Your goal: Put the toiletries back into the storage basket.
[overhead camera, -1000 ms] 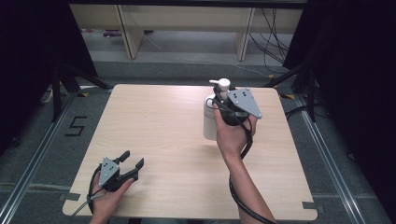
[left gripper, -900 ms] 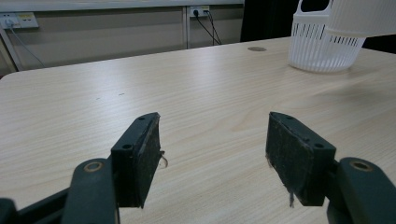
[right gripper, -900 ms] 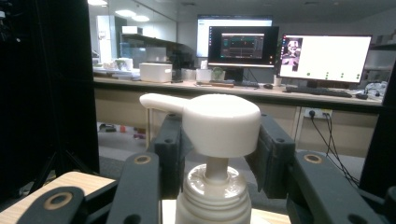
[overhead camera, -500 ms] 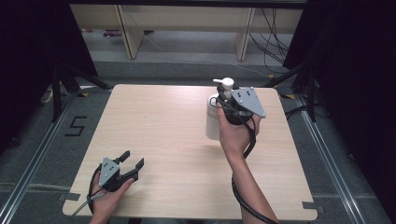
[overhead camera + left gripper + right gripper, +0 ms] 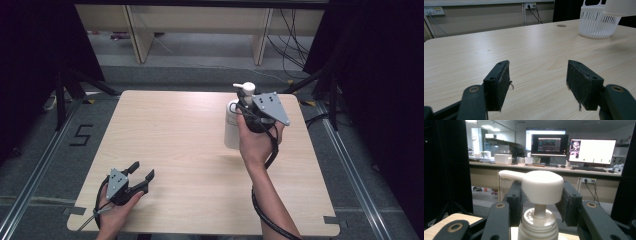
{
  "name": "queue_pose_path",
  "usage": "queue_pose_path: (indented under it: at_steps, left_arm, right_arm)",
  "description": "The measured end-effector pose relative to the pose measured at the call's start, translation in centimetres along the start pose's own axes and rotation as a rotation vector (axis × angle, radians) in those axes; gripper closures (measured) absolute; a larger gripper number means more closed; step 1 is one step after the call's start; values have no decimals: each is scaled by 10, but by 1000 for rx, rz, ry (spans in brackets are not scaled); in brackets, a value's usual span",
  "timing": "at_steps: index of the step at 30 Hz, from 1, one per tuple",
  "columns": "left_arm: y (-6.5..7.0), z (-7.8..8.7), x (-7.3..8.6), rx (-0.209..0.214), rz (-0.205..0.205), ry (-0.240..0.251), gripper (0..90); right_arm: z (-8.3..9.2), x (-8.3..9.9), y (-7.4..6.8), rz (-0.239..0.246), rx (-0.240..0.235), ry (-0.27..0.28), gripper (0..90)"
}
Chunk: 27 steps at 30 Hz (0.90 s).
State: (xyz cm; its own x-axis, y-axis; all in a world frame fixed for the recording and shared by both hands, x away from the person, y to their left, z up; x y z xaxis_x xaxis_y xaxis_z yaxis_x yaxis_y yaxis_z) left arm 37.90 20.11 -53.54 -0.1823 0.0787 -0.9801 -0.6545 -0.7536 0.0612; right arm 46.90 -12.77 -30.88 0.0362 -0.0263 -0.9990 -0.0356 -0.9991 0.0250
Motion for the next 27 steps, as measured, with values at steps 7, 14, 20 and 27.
queue_pose_path:
  at_steps: [7, 14, 20, 27]
  left_arm:
    - [0, -2, 0, 8, -2, 15, 350]
    - [0, -2, 0, 8, -3, 15, 350]
    - [0, -2, 0, 7, -4, 15, 350]
    - [0, -2, 0, 8, -3, 15, 350]
  right_arm:
    - [0, 0, 4, 4, 3, -11, 601]
    - [-1, -1, 8, -10, 8, -12, 601]
    - [-1, -2, 12, -4, 18, -10, 601]
    - [-2, -4, 16, -5, 31, 0, 600]
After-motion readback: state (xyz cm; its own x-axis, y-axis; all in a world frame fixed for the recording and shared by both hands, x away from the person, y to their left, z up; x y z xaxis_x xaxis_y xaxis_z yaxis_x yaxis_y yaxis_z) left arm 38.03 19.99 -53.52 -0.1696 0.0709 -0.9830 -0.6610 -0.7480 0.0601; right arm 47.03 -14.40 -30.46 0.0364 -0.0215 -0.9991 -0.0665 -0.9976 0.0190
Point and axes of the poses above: each handheld gripper's, and its own axes: z roughly backward along the jaws, x roughly out of its underside, y roughly to its right, the point moved 6 cm from there along -z, roughly forward along the jaws, and after that the axes turned 14 degrees about x, right-handed, at the moved point
